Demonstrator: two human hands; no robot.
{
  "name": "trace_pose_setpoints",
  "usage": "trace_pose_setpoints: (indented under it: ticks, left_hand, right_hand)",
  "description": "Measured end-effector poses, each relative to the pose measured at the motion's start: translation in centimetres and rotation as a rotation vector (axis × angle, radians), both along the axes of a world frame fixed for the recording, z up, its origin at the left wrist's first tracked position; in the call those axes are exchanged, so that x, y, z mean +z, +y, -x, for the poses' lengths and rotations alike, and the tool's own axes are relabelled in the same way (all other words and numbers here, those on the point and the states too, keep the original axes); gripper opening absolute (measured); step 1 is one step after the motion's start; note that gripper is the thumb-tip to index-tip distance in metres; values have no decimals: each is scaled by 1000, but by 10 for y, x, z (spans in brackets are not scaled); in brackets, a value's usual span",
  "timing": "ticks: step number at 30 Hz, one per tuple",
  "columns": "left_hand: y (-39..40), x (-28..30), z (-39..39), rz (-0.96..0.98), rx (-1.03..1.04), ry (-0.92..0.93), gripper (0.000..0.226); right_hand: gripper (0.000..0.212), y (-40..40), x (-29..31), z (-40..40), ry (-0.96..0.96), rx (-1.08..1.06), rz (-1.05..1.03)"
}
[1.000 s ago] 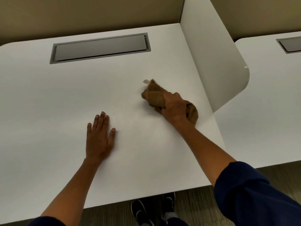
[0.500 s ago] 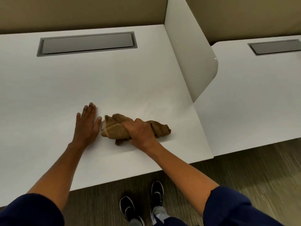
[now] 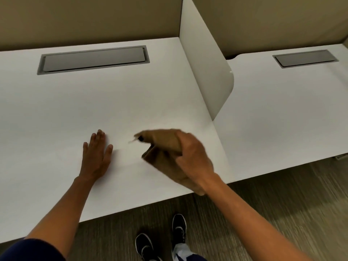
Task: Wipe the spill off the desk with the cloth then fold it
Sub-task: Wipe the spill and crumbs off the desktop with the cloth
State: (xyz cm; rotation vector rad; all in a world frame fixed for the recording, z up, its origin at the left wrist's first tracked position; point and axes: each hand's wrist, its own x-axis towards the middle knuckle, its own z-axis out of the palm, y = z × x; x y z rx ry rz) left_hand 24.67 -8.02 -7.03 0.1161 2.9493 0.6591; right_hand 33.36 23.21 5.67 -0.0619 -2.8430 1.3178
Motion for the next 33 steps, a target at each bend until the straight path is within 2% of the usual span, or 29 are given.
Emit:
trace_pose_setpoints:
  ticks: [2, 4, 6, 8, 12, 18, 23, 33]
  left_hand:
    - [1, 0, -1, 8, -2, 5, 59]
    - [0, 1, -1, 21, -6, 17, 58]
    - [0, 1, -2, 33, -11, 31, 62]
    - [1, 1, -2, 44, -15, 38, 71]
    - [1, -4, -2, 76, -11, 51, 74]
    - [3, -7, -4, 131, -7, 69, 80]
    - [6, -7, -5, 173, -10, 74, 80]
    - [7, -10, -5, 201, 2, 68, 76]
  right_hand:
    - [50, 26, -5, 4, 136, -126, -4]
    - [56, 49, -25, 4, 177, -188, -275]
    - [68, 65, -56, -8, 19, -137, -618]
    - [73, 72, -88, -22, -112, -67, -730]
    - [72, 76, -109, -19, -65, -67, -721]
    - [53, 75, -115, -6, 139, -144, -633]
    - [44, 76, -118, 17, 230, -157, -606]
    - [43, 84, -116, 138, 155, -193, -564]
